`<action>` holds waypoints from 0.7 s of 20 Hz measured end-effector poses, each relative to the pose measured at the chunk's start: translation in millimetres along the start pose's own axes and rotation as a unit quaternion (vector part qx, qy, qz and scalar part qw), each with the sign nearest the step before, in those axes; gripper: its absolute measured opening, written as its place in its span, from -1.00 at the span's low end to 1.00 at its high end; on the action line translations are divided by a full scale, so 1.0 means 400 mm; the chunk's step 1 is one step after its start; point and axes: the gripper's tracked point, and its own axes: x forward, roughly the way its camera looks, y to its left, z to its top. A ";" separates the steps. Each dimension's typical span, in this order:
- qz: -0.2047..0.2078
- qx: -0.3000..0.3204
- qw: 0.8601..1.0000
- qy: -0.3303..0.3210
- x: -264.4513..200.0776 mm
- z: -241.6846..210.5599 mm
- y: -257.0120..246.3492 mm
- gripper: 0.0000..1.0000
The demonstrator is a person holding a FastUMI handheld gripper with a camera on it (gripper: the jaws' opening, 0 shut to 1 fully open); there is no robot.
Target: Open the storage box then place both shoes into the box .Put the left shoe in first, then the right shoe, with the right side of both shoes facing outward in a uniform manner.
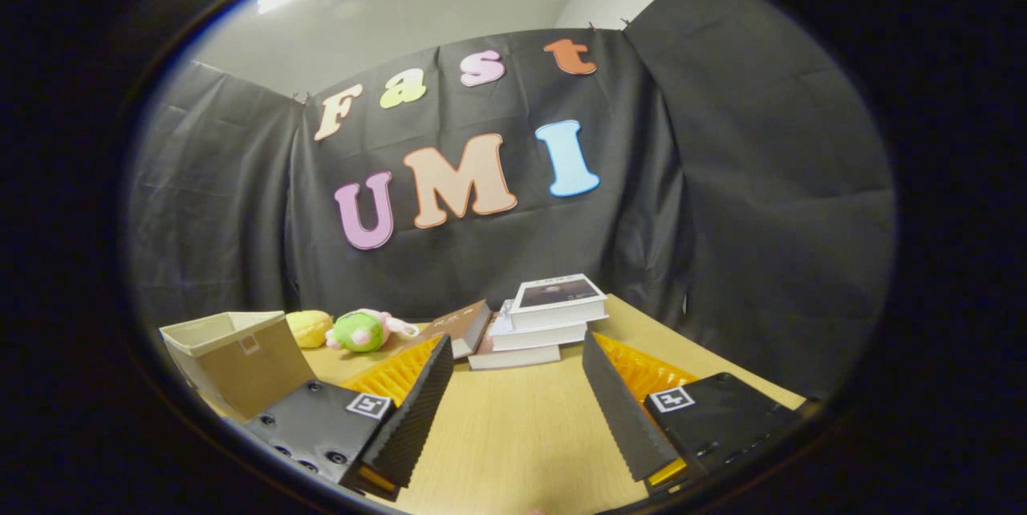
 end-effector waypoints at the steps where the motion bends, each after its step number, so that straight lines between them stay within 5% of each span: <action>1: 0.000 0.001 1.000 0.000 -0.002 -0.002 0.000 1.00; 14: 0.008 0.000 1.000 0.008 0.000 -0.034 0.020 1.00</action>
